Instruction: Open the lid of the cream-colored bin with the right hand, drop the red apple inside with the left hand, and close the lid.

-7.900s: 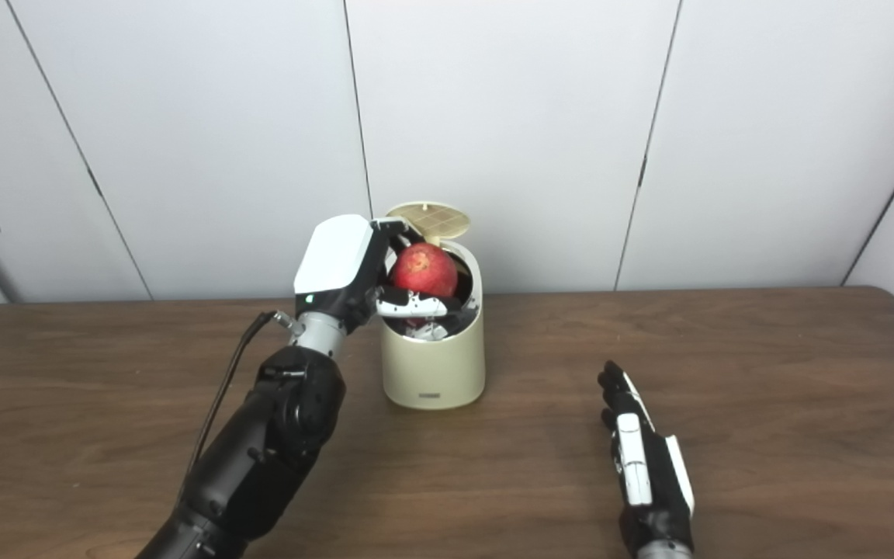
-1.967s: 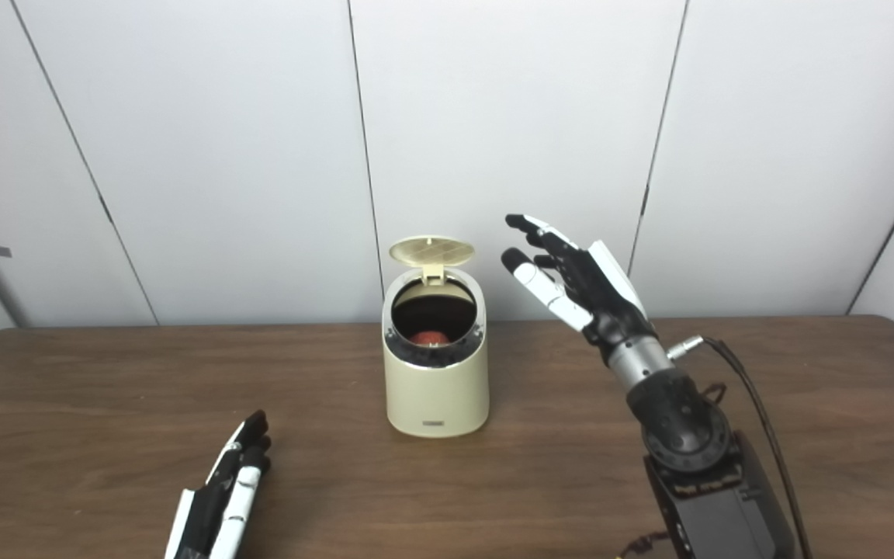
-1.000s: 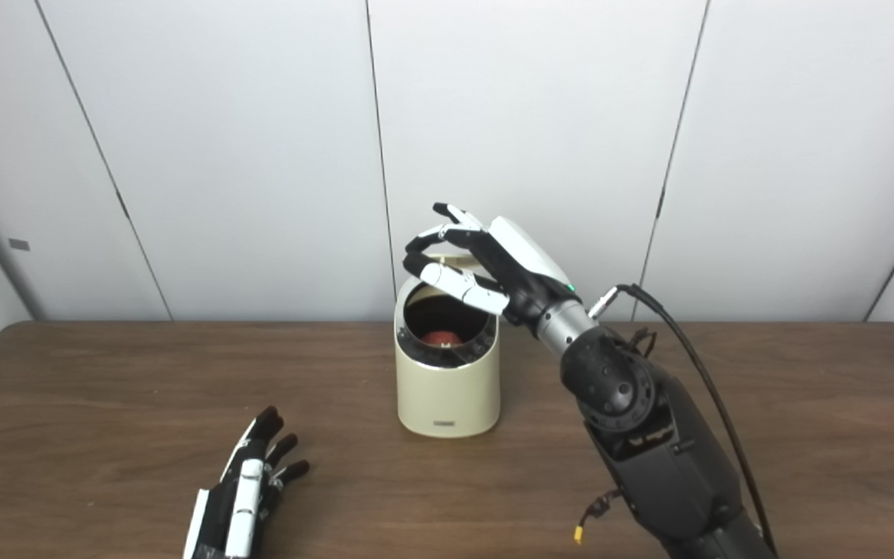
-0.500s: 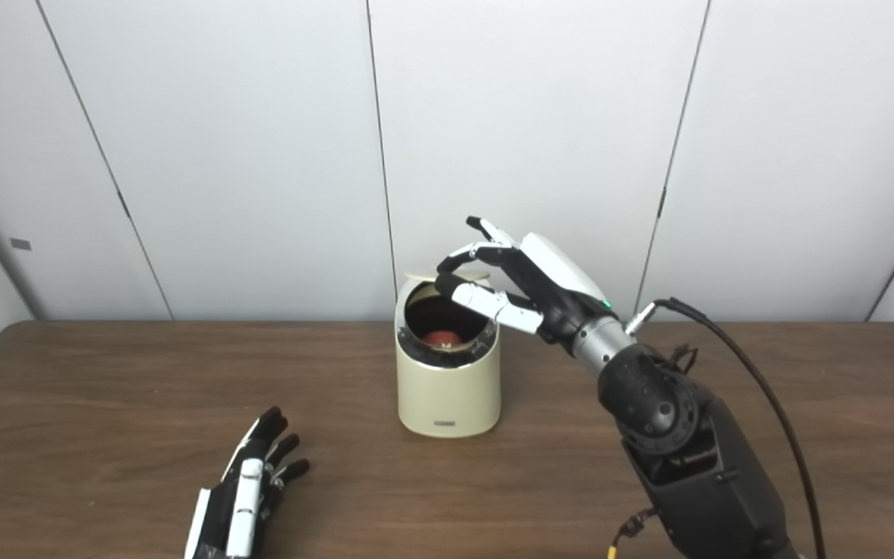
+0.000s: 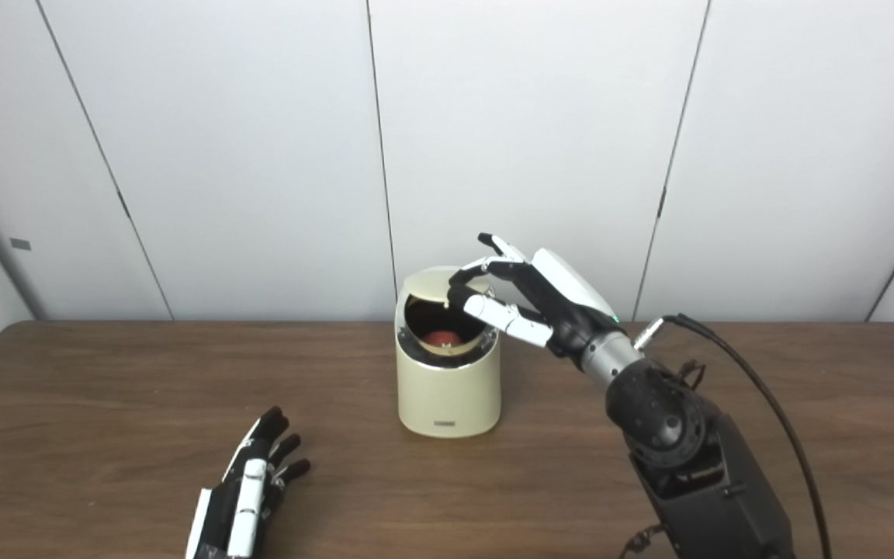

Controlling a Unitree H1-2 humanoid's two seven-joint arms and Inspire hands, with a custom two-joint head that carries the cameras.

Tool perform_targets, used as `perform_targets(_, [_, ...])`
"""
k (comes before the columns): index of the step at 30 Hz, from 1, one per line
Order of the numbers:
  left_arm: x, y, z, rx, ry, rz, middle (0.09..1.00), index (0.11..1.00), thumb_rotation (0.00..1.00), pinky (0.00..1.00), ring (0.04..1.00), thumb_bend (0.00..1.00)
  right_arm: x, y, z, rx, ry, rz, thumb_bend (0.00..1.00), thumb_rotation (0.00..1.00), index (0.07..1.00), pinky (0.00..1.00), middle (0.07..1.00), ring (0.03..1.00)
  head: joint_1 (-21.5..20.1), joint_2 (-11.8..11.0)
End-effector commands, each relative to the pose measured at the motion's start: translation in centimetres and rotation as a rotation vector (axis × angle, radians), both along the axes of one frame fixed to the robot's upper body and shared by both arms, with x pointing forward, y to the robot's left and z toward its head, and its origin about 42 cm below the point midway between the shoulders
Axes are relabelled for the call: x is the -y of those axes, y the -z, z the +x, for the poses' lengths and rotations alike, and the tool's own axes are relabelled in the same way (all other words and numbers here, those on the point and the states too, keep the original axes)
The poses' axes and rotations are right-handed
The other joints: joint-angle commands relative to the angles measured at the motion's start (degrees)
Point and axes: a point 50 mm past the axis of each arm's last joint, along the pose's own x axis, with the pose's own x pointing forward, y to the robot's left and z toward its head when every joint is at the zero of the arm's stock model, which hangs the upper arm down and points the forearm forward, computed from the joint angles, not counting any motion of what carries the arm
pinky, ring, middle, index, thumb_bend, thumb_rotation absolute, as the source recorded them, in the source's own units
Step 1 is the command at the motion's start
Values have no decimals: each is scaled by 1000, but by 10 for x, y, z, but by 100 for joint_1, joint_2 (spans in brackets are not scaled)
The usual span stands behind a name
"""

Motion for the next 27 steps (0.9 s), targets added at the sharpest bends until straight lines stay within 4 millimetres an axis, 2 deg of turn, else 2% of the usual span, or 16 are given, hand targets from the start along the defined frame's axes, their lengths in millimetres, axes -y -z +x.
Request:
perform_targets(1, [5,10,-7,-19,2,-3,925,931,789,791,882,532,-3,-20,0,73,-16,-12,617,1000,718,998,999,1000,5,7])
perform_targets(5, [6,10,-7,-21,1,-3,927,933,775,793,883,544,-5,-15,-1,85,-36,-86,577,1000,721,1000,1000,1000,44,14])
perform_targets(19, [10,13,-5,-25,2,6,919,939,775,784,877,540,-10,0,-9,136,-54,-244,581,991,725,1000,1000,1000,188,-1])
perform_targets(24, [11,14,-5,-17,5,14,923,943,773,798,885,555,-9,-1,-13,158,-44,-281,554,926,728,1000,1000,1000,187,17])
perform_targets(27, [12,13,-5,-17,5,11,925,942,770,799,884,531,-9,-2,-15,179,-35,-318,546,922,729,1000,1000,1000,188,29])
